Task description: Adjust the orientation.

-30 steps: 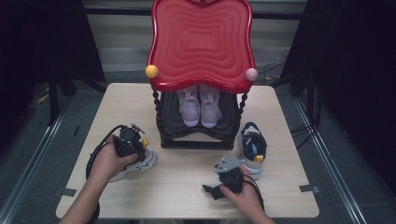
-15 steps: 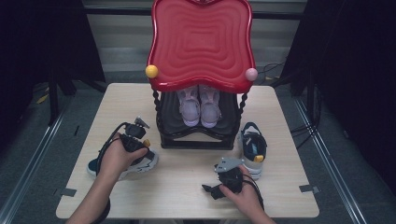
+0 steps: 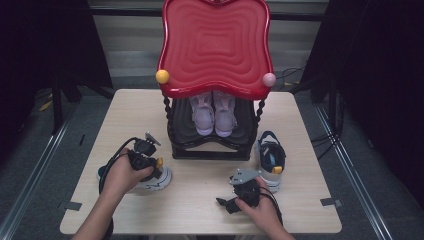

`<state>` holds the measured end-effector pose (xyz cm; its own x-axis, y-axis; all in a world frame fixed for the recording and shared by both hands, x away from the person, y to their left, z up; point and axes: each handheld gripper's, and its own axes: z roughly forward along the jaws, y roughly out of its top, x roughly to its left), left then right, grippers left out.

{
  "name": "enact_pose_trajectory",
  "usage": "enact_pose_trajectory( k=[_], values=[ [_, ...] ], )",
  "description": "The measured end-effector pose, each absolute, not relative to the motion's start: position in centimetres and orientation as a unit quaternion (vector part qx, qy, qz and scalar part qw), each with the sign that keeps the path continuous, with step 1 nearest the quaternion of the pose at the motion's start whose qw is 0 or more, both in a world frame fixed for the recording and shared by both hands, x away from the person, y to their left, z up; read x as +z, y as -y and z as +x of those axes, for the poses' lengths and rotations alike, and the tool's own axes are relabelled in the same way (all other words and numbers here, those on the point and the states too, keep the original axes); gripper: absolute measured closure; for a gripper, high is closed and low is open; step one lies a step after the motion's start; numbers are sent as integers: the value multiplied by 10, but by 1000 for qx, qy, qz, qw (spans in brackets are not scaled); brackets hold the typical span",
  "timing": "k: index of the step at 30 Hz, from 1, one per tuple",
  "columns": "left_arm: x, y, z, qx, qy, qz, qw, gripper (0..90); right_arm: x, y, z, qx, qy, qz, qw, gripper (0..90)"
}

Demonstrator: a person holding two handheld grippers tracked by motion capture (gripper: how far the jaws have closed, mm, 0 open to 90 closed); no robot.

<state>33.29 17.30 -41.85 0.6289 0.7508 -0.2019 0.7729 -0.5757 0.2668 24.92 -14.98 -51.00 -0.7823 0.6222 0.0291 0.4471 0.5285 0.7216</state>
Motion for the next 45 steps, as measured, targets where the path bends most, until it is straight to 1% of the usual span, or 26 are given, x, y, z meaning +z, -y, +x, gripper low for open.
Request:
enact_pose_trajectory(
  k=[3,7,8,9,12,15,16,17,18,19,23,25,28,32,35,39,45],
  values=[
    [-418,-174,330,-28,-444,879,171,719,-510,150,249,375,-866,309,117,125],
    [-415,-175,334,-1,-467,868,168,501,-510,150,249,375,-866,309,117,124],
    [-415,-174,335,-2,-479,861,172,462,-510,149,249,375,-866,310,117,124],
    [-415,-173,338,-5,-483,860,168,452,-510,149,249,374,-866,310,117,124],
    [-416,-171,341,-4,-501,848,171,440,-510,149,250,374,-866,310,117,124],
    [-419,-169,342,-5,-510,843,169,457,-510,149,250,374,-866,310,117,124],
    [-420,-169,343,-2,-506,846,168,494,-510,149,250,374,-866,310,117,124],
    [-420,-170,343,-13,-505,845,177,537,-510,149,250,374,-866,310,117,124],
    [-420,-170,343,-18,-504,844,182,611,-510,149,250,374,-866,310,117,124],
    [-420,-170,343,-20,-496,849,179,638,-510,149,250,374,-866,310,117,124],
    [-417,-165,341,-14,-460,873,162,701,-510,149,250,374,-866,310,117,124],
    [-417,-165,339,-21,-440,883,164,723,-510,149,250,374,-866,310,117,124],
    [-416,-164,334,-28,-406,899,164,739,-510,149,250,374,-866,310,117,124],
    [-416,-170,329,-33,-401,899,176,734,-510,149,250,375,-866,310,117,124],
    [-417,-173,329,-31,-408,896,174,705,-510,149,250,375,-866,310,117,124],
    [-417,-174,332,-30,-437,881,178,585,-510,149,250,375,-866,310,118,123],
    [-420,-169,336,-29,-471,868,158,468,-510,148,250,374,-866,311,118,123]
  ],
)
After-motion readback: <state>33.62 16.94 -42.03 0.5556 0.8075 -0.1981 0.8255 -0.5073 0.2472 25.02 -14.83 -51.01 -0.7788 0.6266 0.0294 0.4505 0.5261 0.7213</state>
